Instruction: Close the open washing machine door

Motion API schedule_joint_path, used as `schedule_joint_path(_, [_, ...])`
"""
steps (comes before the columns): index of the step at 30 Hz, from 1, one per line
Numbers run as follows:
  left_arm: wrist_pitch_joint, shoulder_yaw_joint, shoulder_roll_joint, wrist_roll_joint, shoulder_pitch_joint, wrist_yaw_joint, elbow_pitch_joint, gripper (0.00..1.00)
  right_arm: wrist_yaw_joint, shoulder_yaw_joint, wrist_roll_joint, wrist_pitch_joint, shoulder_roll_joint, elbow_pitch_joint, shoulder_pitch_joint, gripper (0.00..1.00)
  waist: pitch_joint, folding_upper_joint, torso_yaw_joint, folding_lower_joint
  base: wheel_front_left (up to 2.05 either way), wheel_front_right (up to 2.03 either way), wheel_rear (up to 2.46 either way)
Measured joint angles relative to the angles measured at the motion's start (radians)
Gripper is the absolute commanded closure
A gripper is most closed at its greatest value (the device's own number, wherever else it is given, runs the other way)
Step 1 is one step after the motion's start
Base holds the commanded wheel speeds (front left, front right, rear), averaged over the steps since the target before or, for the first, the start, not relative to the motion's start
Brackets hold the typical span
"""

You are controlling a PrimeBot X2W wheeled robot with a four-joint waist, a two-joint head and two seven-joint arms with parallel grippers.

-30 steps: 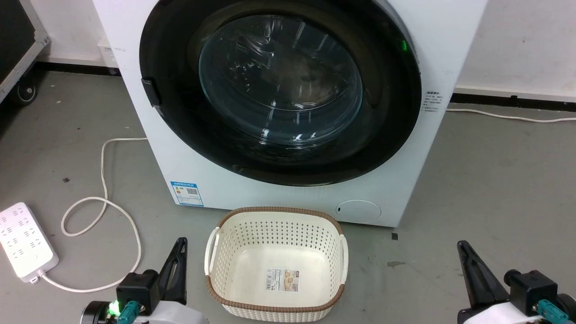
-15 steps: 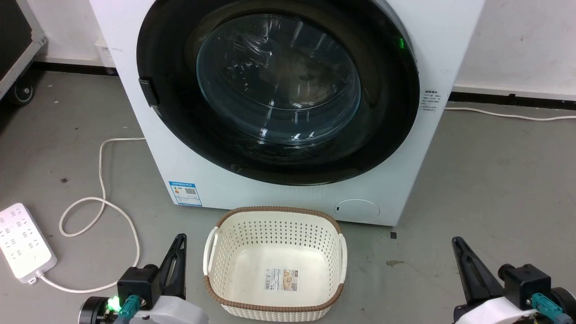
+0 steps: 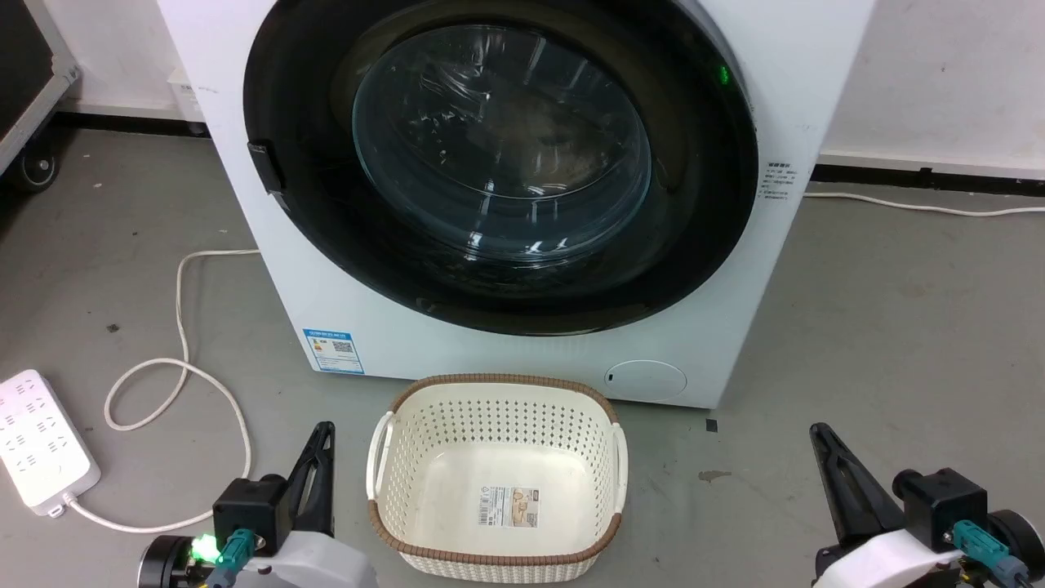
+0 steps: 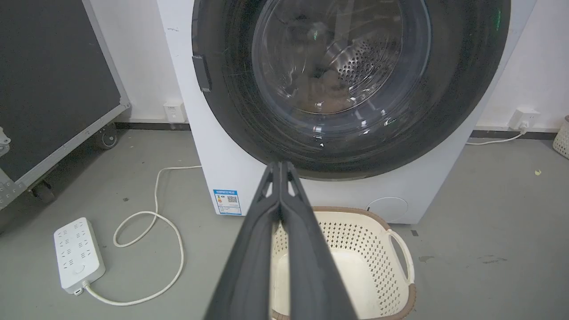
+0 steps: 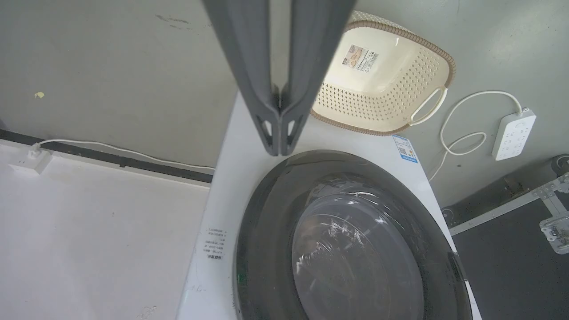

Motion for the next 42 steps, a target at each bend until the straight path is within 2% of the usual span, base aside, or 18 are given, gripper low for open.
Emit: schedule_joint_path(42, [0.069,0.007,0.000,0.039,-0.009,0.033,-0.039,1.00,0.000,0.033,-0.010,0.069,0.000,-0.040,-0.021,1.00,0.004,0.0000,-0.010,0.0000,0.00,0.00,0.00])
